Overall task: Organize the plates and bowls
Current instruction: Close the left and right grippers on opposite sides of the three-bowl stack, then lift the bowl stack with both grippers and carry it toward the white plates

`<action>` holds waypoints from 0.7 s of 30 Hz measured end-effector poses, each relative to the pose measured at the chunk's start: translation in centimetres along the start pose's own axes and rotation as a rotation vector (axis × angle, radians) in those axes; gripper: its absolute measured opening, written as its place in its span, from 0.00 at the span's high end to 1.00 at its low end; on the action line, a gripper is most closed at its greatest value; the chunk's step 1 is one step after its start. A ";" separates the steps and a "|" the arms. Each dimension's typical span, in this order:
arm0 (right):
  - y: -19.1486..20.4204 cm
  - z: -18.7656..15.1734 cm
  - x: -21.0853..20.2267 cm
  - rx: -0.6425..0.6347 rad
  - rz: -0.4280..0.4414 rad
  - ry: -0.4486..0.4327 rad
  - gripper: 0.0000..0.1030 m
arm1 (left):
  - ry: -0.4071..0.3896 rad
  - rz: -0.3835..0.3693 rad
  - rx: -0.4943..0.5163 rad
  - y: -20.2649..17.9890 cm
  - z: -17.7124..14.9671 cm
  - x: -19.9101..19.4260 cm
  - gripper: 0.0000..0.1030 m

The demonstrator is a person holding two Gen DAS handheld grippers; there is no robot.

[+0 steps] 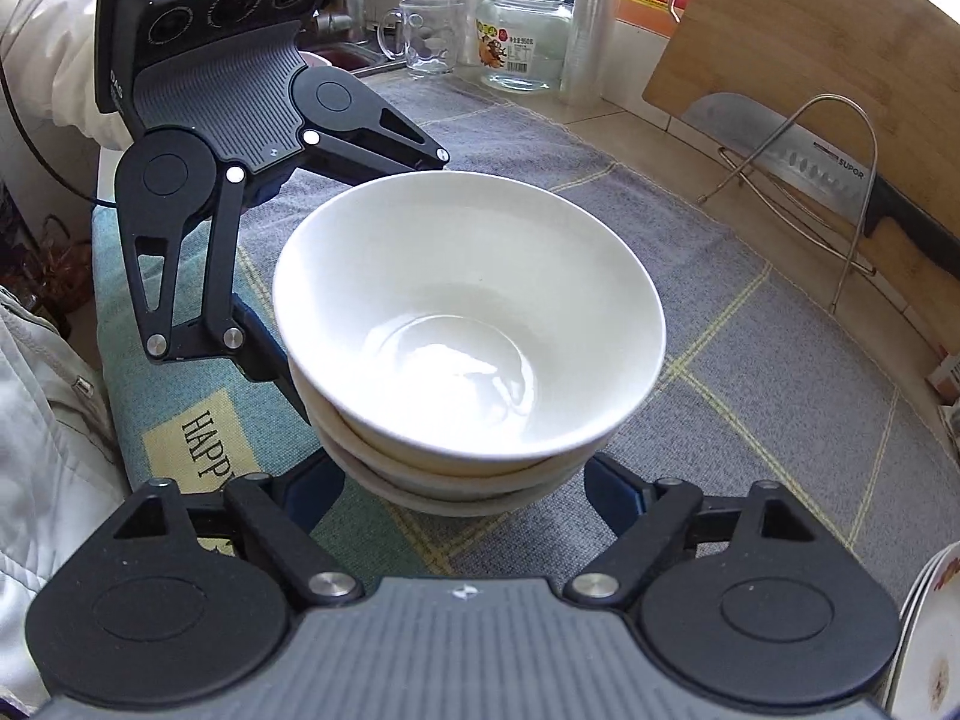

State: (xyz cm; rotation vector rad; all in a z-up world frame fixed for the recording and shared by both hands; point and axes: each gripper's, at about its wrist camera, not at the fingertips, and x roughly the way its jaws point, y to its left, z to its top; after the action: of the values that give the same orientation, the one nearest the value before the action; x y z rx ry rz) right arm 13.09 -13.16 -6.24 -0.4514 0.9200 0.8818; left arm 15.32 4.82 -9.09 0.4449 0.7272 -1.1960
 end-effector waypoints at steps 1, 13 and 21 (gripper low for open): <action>-0.1 0.0 0.0 -0.006 0.005 0.000 0.15 | 0.002 -0.006 -0.003 0.1 0.0 0.1 0.17; -0.7 0.2 0.5 0.003 0.060 0.012 0.17 | 0.015 -0.048 0.029 -0.1 0.2 0.3 0.23; -0.6 0.3 0.5 -0.004 0.060 0.023 0.17 | 0.031 -0.079 0.057 0.3 0.5 0.6 0.21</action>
State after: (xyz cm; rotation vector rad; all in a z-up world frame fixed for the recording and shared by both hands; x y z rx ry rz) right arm 13.92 -13.06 -6.52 -0.4404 0.9573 0.9350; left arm 15.83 4.11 -9.19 0.4861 0.7445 -1.2890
